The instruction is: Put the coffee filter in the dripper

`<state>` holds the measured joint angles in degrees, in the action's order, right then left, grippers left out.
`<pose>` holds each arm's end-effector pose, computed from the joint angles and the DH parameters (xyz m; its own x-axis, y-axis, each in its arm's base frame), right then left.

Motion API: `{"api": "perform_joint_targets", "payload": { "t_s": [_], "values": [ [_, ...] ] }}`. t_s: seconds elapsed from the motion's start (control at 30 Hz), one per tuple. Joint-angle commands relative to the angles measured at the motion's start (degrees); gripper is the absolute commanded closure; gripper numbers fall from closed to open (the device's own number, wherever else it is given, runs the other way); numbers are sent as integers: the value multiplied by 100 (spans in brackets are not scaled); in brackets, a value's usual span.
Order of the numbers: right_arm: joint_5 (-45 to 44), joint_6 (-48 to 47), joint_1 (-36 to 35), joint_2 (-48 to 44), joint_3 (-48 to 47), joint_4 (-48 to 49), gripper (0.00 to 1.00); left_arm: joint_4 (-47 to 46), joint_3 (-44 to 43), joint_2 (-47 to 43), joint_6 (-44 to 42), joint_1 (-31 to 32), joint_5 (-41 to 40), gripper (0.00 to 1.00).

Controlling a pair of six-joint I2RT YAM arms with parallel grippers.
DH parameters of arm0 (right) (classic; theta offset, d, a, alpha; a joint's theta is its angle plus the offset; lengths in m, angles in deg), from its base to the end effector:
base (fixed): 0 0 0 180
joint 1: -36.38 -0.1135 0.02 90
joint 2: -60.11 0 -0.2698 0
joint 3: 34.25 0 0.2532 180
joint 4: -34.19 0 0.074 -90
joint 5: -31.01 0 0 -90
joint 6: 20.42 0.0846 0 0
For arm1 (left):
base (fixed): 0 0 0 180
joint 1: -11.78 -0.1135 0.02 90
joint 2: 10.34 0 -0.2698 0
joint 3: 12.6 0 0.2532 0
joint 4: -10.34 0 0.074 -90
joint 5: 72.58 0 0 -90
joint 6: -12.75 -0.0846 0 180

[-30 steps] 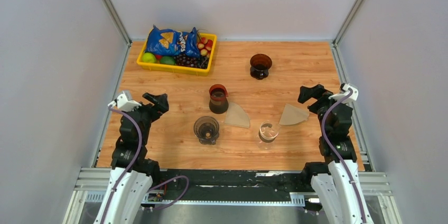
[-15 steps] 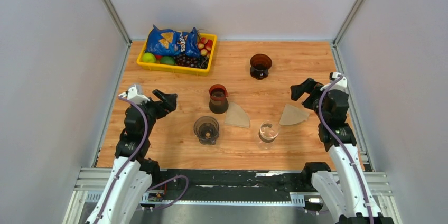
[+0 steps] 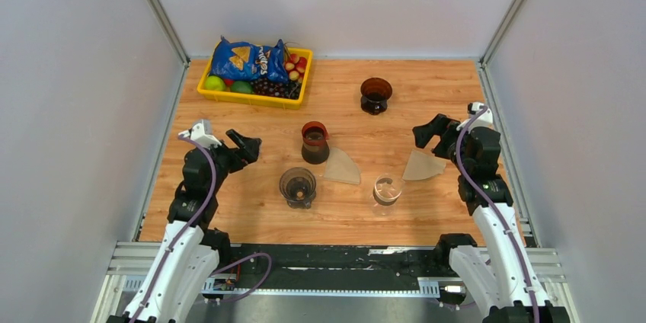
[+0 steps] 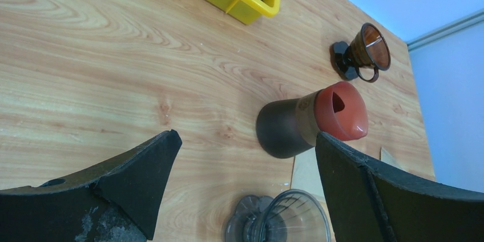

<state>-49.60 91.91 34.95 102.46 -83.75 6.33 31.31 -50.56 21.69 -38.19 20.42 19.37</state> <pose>0.2187 0.0193 0.2711 -0.3943 0.3651 -0.8433 -0.0296 0.9122 0.4088 0.1936 -0.0323 0.2416 -0.3143 -0.5892 -0.7443 -0.0199 0.7880 -0.6154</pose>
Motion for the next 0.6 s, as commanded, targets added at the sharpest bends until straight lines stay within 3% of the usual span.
{"api": "perform_joint_targets", "payload": {
  "t_s": [0.0,0.57],
  "values": [
    [225,-66,-15,71,-301,-27,0,34,-21,-1,-3,-9,227,0],
    [209,-115,-16,-53,-281,-246,0,249,-237,473,35,-9,673,0]
  ]
}}
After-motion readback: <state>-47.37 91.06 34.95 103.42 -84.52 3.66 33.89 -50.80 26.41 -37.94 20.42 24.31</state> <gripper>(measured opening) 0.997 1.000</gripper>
